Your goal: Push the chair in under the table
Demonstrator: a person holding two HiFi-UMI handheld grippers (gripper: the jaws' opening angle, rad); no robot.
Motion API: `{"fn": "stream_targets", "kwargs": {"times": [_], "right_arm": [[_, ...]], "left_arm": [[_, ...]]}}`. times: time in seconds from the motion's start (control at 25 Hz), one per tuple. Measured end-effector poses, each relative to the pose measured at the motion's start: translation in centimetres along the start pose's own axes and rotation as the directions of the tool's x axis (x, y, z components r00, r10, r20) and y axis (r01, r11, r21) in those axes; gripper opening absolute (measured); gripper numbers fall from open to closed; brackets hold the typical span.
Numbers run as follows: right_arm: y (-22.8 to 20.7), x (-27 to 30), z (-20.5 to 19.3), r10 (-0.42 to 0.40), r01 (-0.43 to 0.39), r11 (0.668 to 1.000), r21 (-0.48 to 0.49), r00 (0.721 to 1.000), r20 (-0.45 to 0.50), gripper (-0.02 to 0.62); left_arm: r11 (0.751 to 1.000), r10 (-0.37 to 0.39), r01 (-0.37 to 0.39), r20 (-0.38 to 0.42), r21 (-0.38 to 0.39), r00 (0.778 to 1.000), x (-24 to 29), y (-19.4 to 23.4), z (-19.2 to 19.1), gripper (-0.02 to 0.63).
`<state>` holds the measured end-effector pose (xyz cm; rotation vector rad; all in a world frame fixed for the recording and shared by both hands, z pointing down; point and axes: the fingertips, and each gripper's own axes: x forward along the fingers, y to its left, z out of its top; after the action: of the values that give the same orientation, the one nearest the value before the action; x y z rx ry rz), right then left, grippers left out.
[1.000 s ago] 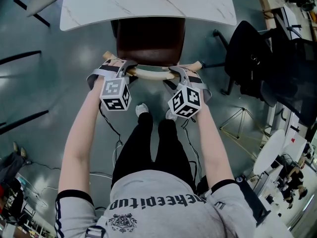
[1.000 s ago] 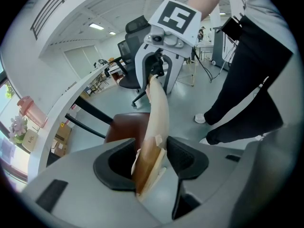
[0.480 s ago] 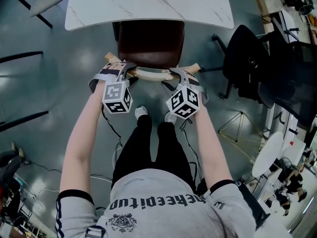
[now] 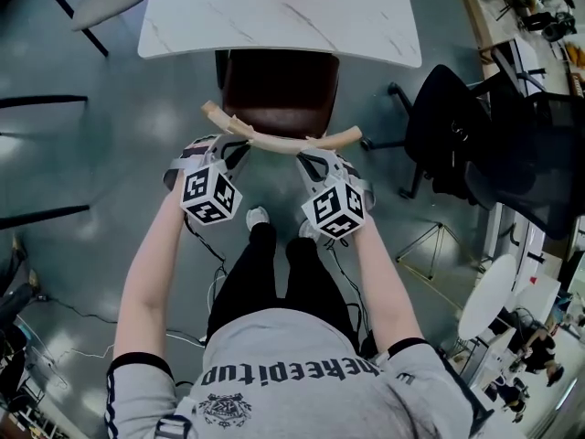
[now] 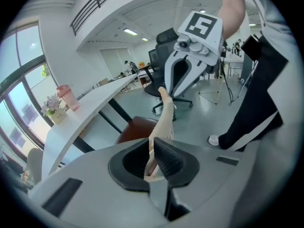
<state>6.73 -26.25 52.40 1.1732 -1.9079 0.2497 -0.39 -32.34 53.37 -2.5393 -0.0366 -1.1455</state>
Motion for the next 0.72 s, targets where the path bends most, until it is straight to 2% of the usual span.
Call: {"fn": "stream_targets", "kwargs": {"times": [0.2, 0.4, 0.52, 0.72], "right_arm": [[1.2, -2.2, 2.7, 0.067, -0.069, 0.997, 0.035, 0.996, 0.054, 0.011], [0.9, -5.7, 6.5, 0.076, -0.103, 0.987, 0.127, 0.978, 0.196, 0.01], [0.5, -8.0, 8.8, 0.071, -0.125, 0.976, 0.178, 0.957, 0.28, 0.009], [0.2, -11.7, 11.7, 0.061, -0.128, 0.979, 0.157, 0.925, 0.375, 0.01]], "left_arm": [[0.99, 0.052, -0.044, 0.052, -0.131, 0.997, -2.4, -0.1, 1.8, 0.018], [0.967, 0.119, -0.086, 0.131, -0.239, 0.984, -5.5, 0.1, 5.3, 0.015], [0.947, 0.179, -0.116, 0.191, -0.299, 0.965, -7.9, 0.5, 7.7, 0.015], [0.914, 0.281, -0.166, 0.282, -0.37, 0.917, -11.9, 0.7, 11.8, 0.015]]}}
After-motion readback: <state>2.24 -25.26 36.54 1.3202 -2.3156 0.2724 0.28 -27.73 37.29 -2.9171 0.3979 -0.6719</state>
